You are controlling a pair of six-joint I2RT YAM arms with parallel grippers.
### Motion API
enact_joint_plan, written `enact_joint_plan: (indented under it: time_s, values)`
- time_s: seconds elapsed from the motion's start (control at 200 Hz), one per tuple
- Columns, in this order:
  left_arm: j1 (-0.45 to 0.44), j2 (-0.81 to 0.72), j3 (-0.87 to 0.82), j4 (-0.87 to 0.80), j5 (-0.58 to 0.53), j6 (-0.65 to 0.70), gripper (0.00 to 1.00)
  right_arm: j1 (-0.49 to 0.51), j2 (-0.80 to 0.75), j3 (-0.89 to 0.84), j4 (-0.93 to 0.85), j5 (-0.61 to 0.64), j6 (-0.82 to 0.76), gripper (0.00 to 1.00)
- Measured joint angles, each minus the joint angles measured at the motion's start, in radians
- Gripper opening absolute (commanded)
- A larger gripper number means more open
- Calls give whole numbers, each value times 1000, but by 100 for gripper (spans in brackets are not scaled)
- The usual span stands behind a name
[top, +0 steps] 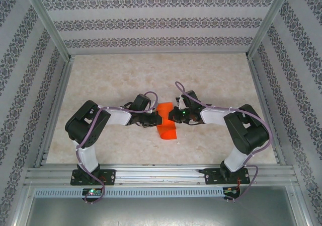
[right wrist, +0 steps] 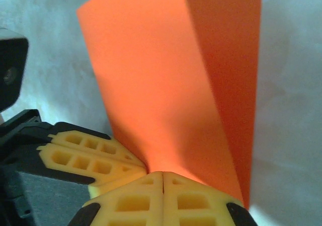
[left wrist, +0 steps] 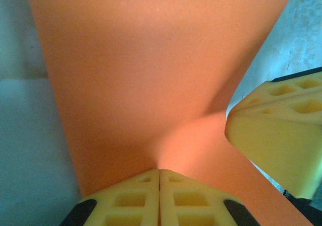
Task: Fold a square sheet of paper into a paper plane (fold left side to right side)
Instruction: Hold the square sheet of paper at the center of the table.
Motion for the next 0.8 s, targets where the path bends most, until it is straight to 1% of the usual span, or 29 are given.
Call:
enact_joint_plan:
  time_s: [0.245, 0.455, 0.674, 0.799]
  values:
    - [0, 2, 9, -15, 0, 3, 9, 21, 69, 49, 47, -9, 6, 0]
    - [0, 3, 11, -19, 0, 3, 9, 22, 134, 69, 51, -12, 7, 0]
    - [-2, -2, 16, -31, 1, 3, 12, 22, 141, 72, 47, -8, 17, 0]
    - [-5, -29, 20, -76, -6, 3, 13, 22, 142, 71, 48, -6, 32, 0]
